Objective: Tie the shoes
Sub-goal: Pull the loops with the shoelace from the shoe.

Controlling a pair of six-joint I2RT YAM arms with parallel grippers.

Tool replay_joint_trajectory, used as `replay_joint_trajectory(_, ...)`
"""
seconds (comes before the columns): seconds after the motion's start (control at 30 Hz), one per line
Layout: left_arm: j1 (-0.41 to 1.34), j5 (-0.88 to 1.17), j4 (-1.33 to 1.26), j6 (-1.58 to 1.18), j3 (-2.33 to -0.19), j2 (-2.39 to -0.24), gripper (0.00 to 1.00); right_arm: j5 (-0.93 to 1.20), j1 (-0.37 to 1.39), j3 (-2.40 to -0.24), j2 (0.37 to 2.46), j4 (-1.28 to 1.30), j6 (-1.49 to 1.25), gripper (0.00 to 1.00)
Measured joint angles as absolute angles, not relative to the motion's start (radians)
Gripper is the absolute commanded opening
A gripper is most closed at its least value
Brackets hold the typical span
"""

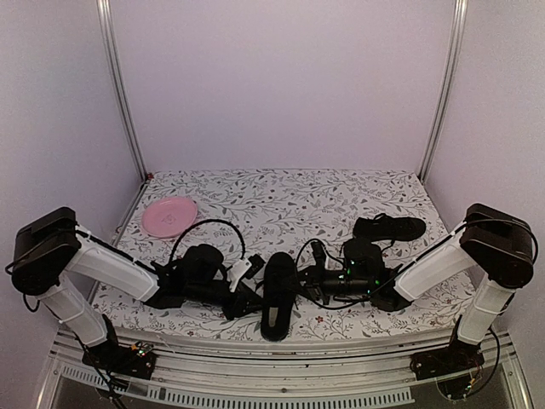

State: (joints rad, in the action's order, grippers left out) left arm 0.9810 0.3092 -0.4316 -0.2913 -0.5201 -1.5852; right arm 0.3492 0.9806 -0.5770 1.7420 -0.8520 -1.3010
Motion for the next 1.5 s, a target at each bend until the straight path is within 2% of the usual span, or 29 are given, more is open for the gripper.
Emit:
replay_joint_trajectory(0.2,0.982,0.299,-0.43,-0.3,-0.53,-1.598,0.0,0.339,0.981,-0.58,1.726,-0.818,-1.286,0.02)
replay_joint_trajectory(1.07,0.982,0.17,-0.373,-0.375,-0.494,-1.559,0.0,0.124,0.904,-0.617,1.691,-0.532,-1.037,0.02)
replay_joint_trajectory(1.5,0.982,0.093,-0.327,-0.424,-0.421,-1.484,0.0,0.005,0.9,-0.617,1.69,-0.402,-1.006,0.02)
